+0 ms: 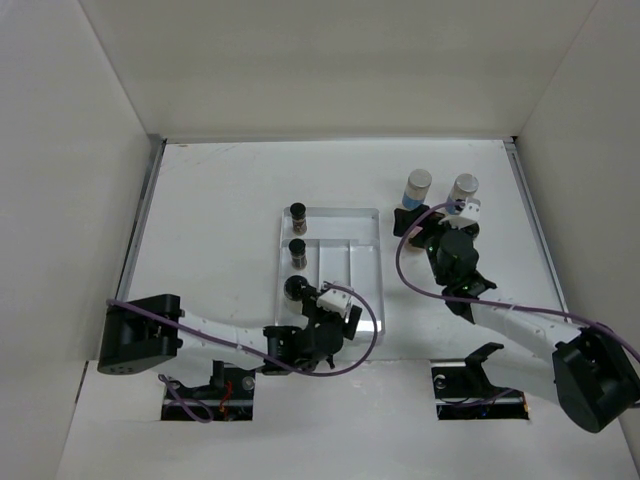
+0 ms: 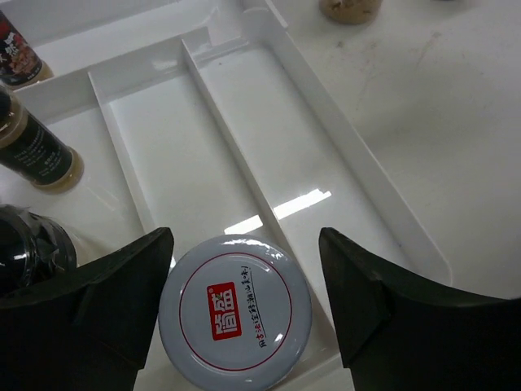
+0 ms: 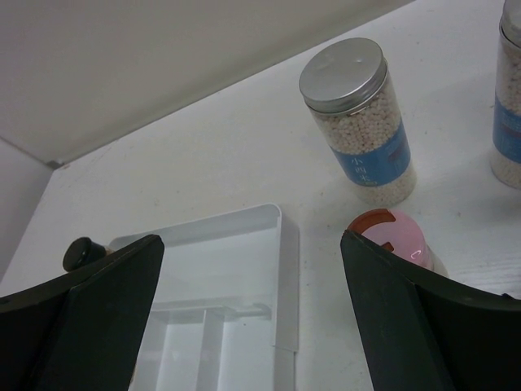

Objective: Organize the condiment bottles

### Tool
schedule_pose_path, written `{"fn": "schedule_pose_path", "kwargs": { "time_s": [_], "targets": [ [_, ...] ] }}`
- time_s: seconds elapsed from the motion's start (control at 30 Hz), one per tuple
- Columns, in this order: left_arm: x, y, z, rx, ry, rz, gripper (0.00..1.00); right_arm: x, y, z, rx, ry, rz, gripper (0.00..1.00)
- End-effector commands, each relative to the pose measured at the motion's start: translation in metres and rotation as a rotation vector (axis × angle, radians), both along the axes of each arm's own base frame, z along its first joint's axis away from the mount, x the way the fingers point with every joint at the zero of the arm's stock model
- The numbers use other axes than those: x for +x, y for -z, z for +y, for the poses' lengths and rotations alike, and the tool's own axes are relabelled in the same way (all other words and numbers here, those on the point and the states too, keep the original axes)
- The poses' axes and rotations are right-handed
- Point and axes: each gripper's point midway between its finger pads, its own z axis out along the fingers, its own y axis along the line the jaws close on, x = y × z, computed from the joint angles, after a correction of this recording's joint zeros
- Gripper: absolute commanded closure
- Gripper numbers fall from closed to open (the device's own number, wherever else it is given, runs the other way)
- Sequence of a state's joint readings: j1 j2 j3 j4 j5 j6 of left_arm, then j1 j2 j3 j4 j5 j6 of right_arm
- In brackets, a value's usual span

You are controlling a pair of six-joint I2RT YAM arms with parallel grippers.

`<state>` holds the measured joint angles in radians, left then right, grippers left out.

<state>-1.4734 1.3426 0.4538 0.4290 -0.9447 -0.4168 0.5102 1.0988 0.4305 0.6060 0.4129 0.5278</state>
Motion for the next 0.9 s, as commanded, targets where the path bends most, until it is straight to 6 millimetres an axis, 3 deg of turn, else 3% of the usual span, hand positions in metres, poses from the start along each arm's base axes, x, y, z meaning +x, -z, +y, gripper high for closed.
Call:
{"fn": "schedule_pose_path", "kwargs": {
  "time_s": [0.0, 0.07, 0.13, 0.2, 0.3, 0.37, 0.43, 0.53, 0.57, 0.63, 0.7, 0.87],
  "targets": [
    [0.004, -0.029, -0.001, -0.121, -0.057, -0.042, 0.25, -0.001, -0.024, 0.0, 0.036, -0.003, -0.072, 0.06],
    [0.004, -0.035, -0.002, -0.13, -0.057, -0.048, 0.17, -0.003, -0.03, -0.001, 0.029, -0.002, -0.086, 0.21],
    [0.003, -0.047, -0.003, -0.148, -0.05, -0.059, 0.12, -0.005, -0.035, -0.003, 0.021, -0.002, -0.095, 0.49],
    [0.003, -0.068, -0.006, -0.165, -0.04, -0.081, 0.09, -0.006, -0.04, -0.004, 0.016, -0.002, -0.092, 0.7],
    [0.005, -0.106, -0.011, -0.209, -0.026, -0.124, 0.06, -0.006, -0.049, -0.005, -0.018, -0.001, -0.079, 0.8],
    [0.009, -0.137, -0.013, -0.257, -0.02, -0.155, 0.04, -0.003, -0.054, -0.004, -0.044, 0.002, -0.063, 0.77],
    [0.014, -0.167, -0.012, -0.318, -0.014, -0.186, 0.04, 0.002, -0.057, -0.003, -0.08, 0.003, -0.038, 0.69],
    [0.038, -0.208, 0.011, -0.439, -0.079, -0.238, 0.04, 0.016, -0.056, -0.011, -0.141, 0.052, 0.019, 0.39],
    [0.052, -0.215, 0.028, -0.481, -0.136, -0.256, 0.04, 0.025, -0.056, -0.018, -0.169, 0.081, 0.041, 0.23],
    [0.075, -0.213, 0.065, -0.531, -0.255, -0.282, 0.04, 0.04, -0.054, -0.024, -0.234, 0.108, 0.083, 0.07],
    [0.09, -0.198, 0.104, -0.573, -0.372, -0.286, 0.04, 0.054, -0.049, -0.027, -0.293, 0.115, 0.127, 0.0],
    [0.092, -0.148, 0.176, -0.64, -0.575, -0.274, 0.02, 0.089, -0.033, -0.036, -0.386, 0.133, 0.219, 0.0]
  ]
}}
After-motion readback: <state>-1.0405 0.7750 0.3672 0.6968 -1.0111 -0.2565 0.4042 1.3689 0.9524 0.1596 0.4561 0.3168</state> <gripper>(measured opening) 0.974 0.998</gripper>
